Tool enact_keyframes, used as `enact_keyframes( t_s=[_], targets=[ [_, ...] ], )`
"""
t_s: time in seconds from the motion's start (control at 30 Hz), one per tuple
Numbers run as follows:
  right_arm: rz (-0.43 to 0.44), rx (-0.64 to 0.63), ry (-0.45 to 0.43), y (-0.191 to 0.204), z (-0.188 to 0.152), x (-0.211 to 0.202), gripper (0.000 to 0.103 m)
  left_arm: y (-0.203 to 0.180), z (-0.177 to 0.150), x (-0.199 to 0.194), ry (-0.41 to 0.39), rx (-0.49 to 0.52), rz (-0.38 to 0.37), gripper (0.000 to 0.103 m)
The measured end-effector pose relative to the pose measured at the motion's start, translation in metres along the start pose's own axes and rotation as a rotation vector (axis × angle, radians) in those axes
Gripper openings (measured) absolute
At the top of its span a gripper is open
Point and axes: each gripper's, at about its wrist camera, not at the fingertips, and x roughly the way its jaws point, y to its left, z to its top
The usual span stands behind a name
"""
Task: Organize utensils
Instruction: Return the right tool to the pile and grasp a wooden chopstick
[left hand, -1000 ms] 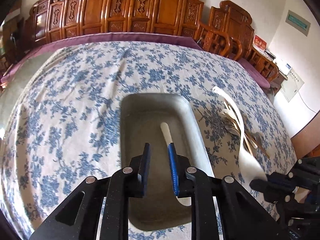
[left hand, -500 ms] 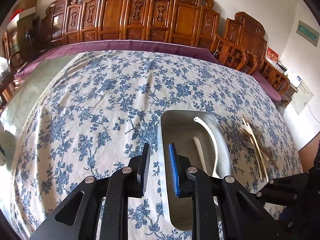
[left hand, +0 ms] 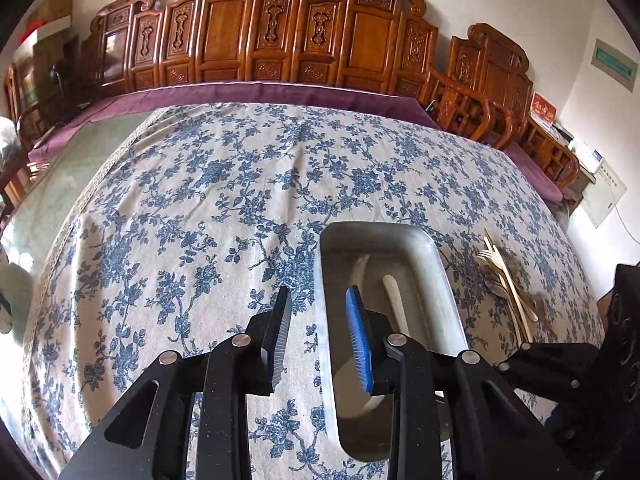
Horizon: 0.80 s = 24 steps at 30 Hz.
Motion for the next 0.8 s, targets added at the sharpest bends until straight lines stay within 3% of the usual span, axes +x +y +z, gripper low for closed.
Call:
enact_keyframes(
  t_s=[0.1,0.27,0.37,0.43,0.63,0.8],
  targets=[
    [-0.031,0.011,-0.039,-0.007,-0.001,-0.026,0.025,-0.009,-0.002,-0.001,-0.003,0.016,-0.007,0.030],
    [-0.153,0.039,-0.074,-0.034,-0.017,-0.072,0.025,-0.033,-0.007,-0.005,-0.013,0.049,-0.031,0.050],
    [-0.250,0.072,-0.059,-0.064,-0.036,-0.091,0.025,-0.047,-0.010,-0.007,-0.020,0.070,-0.051,0.066],
    [-0.315,0.104,-0.035,-0.088,-0.051,-0.099,0.025,-0.057,-0.013,-0.008,-0.025,0.083,-0.059,0.070],
    [-0.394,0.159,0.017,-0.132,-0.083,-0.097,0.025,-0.083,-0.021,-0.010,-0.036,0.107,-0.077,0.073],
    [-0.373,0.179,0.038,-0.145,-0.092,-0.082,0.021,-0.103,-0.031,-0.007,-0.036,0.127,-0.083,0.073]
  ],
)
